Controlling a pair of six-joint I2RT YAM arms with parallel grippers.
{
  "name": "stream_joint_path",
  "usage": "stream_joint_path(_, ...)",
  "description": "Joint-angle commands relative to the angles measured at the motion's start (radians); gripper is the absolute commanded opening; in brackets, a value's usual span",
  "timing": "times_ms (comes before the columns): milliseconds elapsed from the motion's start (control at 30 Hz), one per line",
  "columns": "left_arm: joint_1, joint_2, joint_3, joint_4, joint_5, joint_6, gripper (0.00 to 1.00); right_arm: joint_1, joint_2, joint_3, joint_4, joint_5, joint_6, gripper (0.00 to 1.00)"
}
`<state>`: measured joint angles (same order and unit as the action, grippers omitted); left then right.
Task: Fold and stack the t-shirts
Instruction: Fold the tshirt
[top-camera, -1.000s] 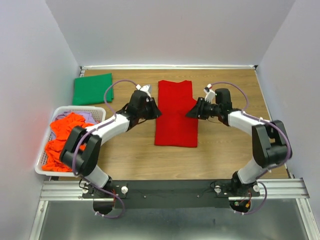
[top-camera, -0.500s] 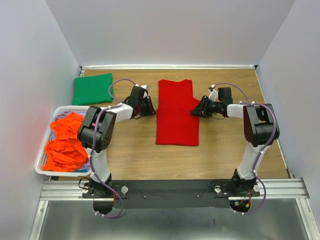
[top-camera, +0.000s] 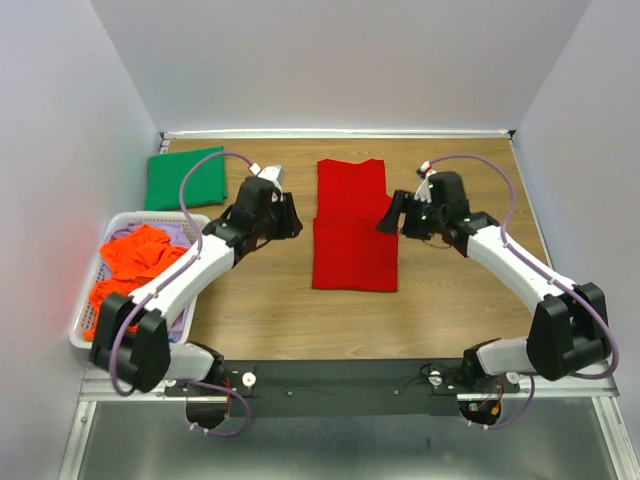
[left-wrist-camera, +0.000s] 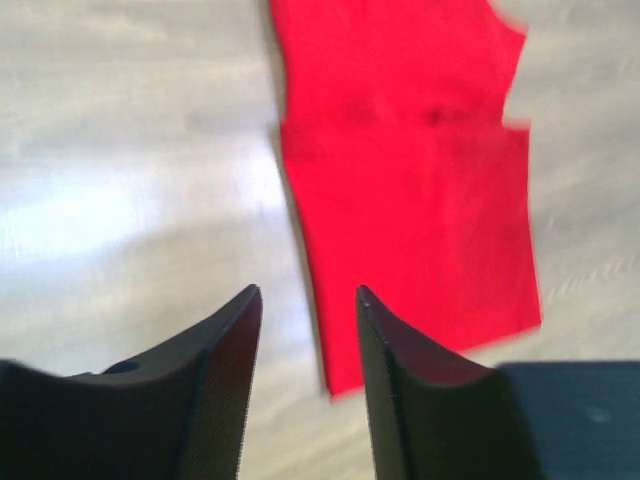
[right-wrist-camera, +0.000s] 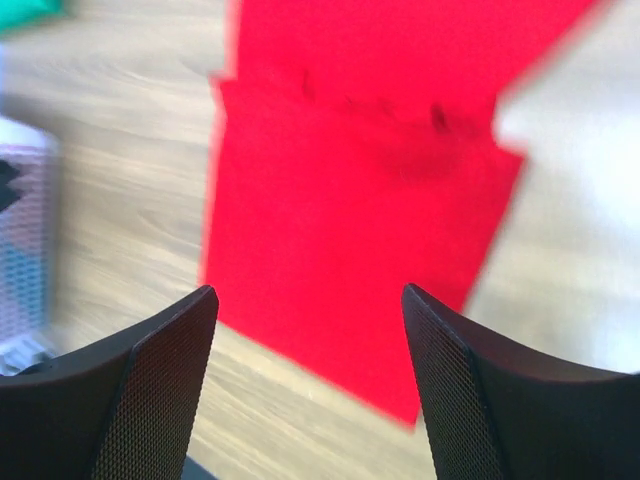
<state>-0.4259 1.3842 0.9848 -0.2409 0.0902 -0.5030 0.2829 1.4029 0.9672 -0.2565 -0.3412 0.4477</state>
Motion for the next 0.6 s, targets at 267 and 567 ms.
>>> stream_joint_path(267,-0.281,-0.197,-0.227,-0.202,-0.233,-0.126,0.62,0.285,-0.127,-0.200,-0.377,0.424,0.299,0.68)
stream_joint_path(567,-0.332,-0.165,-0.250,-0.166,-0.259,-0.164,0.66,0.311,-0.047,-0.202,-0.300,0.456,0.352,0.48)
